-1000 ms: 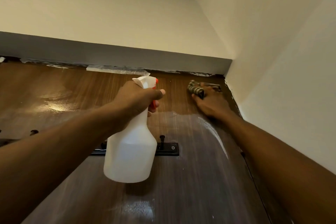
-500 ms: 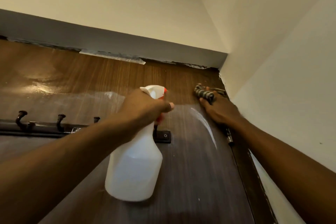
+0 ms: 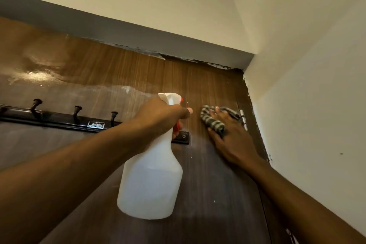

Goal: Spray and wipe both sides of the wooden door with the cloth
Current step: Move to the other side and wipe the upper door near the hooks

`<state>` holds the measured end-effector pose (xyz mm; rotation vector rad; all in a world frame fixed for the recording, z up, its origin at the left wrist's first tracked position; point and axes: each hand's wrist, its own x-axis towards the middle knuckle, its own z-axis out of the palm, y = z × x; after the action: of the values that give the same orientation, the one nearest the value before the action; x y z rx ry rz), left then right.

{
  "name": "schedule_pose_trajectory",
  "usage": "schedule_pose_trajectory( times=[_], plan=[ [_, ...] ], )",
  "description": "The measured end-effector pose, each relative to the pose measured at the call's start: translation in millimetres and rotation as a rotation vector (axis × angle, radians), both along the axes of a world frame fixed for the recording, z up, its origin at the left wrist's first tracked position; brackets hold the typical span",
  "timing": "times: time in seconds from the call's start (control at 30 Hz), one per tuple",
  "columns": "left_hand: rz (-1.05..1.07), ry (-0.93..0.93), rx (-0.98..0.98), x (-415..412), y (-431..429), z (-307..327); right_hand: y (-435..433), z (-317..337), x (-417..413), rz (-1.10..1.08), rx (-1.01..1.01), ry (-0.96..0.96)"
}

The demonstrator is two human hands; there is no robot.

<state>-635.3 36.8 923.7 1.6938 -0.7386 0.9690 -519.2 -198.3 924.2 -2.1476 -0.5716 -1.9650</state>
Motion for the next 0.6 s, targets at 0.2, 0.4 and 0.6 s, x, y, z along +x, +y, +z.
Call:
schedule_pose_trajectory(
  times=[0.2, 0.4, 0.6],
  plan=[
    [0.026, 0.012, 0.011, -7.0, 20.1, -3.3, 13.2, 53.2, 0.9, -0.082, 0.256, 0.031],
    [0.019, -0.003, 0.031, -8.8, 36.0, -7.8, 49.5, 48.8, -8.9, 0.046, -0.024, 0.027],
    [-0.029, 0.002, 0.047, -10.1, 50.8, -15.1, 52.8, 29.2, -15.6, 0.073, -0.09, -0.039]
  ],
)
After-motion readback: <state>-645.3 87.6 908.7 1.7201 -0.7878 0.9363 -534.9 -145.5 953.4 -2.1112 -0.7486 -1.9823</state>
